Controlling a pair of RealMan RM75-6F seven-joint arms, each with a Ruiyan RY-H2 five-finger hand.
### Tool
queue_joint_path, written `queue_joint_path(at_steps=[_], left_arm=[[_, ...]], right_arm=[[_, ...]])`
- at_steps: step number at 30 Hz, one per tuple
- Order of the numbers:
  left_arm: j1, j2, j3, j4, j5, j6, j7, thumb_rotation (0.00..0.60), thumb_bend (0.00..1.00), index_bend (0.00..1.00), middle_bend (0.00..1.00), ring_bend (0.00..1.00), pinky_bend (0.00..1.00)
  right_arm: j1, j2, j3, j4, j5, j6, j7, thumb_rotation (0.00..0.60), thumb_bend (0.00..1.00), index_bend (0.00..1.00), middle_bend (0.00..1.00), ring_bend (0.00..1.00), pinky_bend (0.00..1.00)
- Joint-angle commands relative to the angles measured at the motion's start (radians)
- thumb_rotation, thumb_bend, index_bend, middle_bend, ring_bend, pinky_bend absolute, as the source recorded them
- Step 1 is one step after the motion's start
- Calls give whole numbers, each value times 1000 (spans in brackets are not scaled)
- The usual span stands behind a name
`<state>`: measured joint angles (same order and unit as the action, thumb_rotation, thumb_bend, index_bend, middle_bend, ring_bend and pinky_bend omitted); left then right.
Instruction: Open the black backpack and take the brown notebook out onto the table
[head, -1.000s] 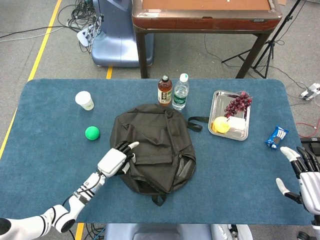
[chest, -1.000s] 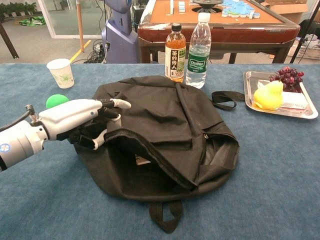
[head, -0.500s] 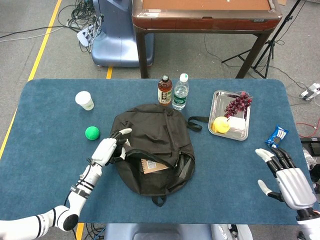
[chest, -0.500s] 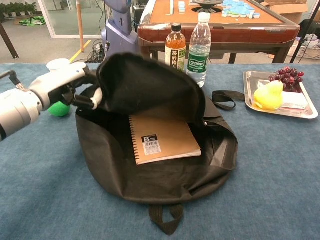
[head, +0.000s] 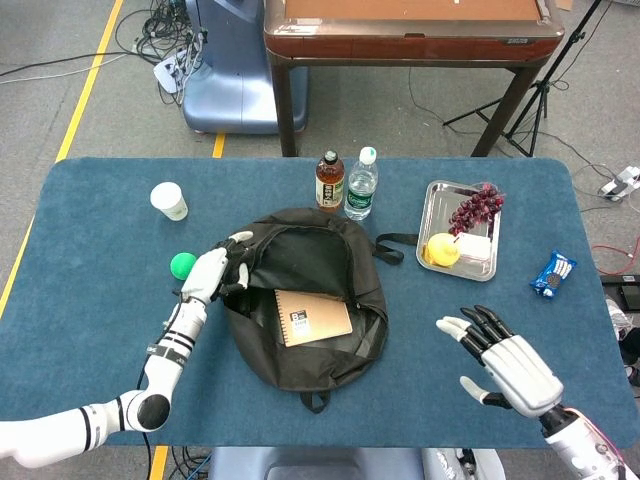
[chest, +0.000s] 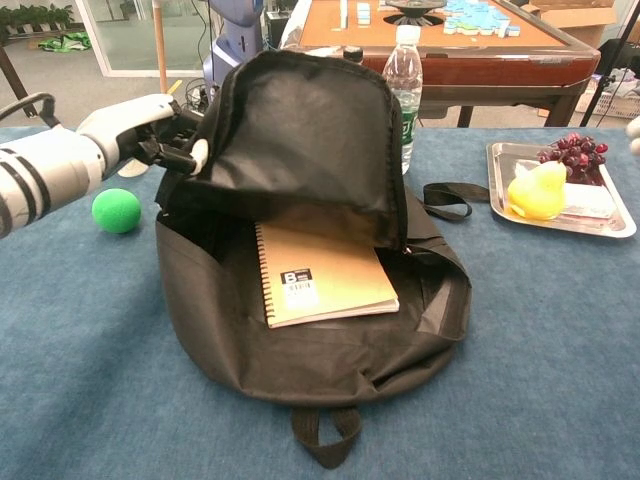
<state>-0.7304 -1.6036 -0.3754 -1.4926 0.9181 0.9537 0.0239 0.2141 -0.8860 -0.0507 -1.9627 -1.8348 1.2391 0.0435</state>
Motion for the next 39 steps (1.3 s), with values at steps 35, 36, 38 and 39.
queue_joint_path(at_steps=[35, 36, 38, 39], left_arm=[[-83, 16, -61, 35, -283, 20, 127, 600, 628, 498, 142, 139, 96], [-85, 15, -60, 36, -286, 19, 130, 600, 629, 498, 142, 139, 96], [-90, 13, -58, 38, -295, 19, 137, 600, 628, 497, 142, 140, 96], [-91, 12, -59, 39, -299, 19, 138, 600, 628, 497, 142, 140, 96]], right_arm=[[478, -480, 183, 129, 516, -530, -409, 600, 336, 132, 160, 11, 28], [485, -497, 182, 143, 528, -531, -415, 600, 336, 132, 160, 11, 28], [501, -532, 182, 175, 552, -531, -423, 600, 336, 132, 160, 11, 28], [507, -546, 182, 188, 561, -531, -424, 600, 336, 132, 160, 11, 28]])
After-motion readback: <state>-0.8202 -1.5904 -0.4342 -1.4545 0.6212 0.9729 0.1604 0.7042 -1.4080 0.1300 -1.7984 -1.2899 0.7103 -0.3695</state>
